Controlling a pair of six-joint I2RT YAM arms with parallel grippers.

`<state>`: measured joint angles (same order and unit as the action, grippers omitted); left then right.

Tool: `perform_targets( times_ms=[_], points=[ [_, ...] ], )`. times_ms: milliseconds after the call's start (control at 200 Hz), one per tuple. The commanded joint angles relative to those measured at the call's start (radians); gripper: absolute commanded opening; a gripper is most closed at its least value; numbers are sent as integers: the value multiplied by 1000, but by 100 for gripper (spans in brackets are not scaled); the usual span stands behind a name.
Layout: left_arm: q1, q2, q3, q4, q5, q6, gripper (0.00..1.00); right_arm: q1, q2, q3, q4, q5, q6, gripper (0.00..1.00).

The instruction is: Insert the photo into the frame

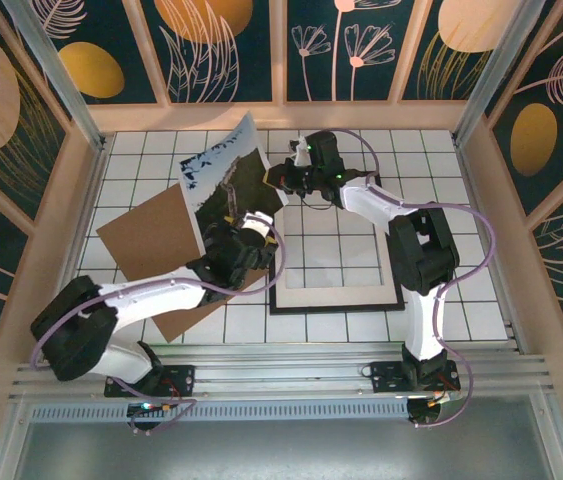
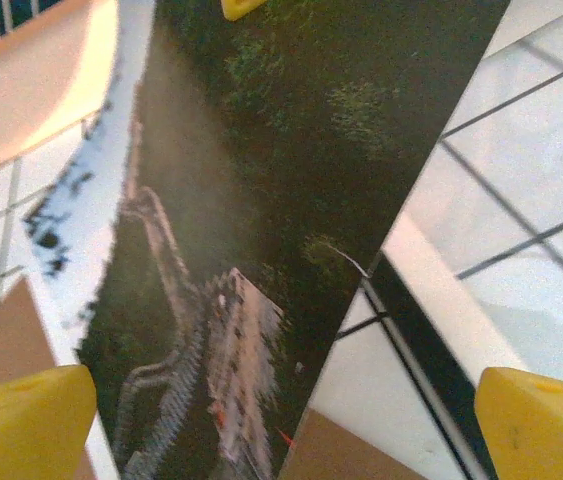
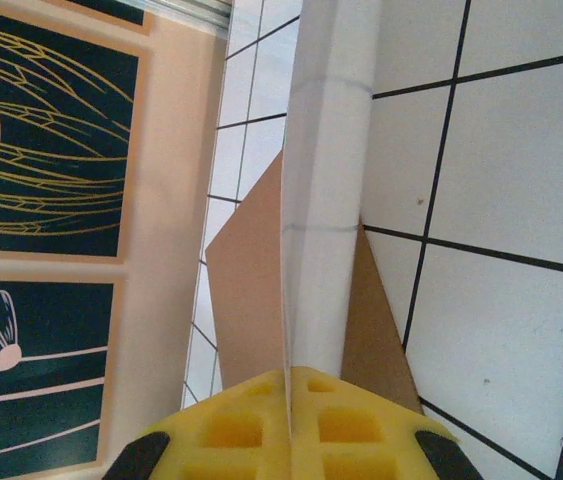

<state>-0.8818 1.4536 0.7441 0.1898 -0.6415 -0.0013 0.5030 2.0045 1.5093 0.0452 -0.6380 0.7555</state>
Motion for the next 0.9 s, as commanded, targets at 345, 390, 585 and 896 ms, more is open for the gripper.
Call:
perform_targets(
  times_ms=[345, 390, 585, 896],
  points=[
    [-32, 146, 31, 277, -266, 222, 58, -1, -3, -1, 18, -30, 27, 0],
    [-31, 146, 26, 286, -261, 224, 53, -1, -3, -3, 18, -31, 27, 0],
    [-32, 151, 3, 342, -263, 250, 23, 0, -6, -7, 23, -31, 34, 1],
    [-32, 102, -9, 364, -295, 248, 0, -33, -53, 26, 13, -35, 28, 42]
  ],
)
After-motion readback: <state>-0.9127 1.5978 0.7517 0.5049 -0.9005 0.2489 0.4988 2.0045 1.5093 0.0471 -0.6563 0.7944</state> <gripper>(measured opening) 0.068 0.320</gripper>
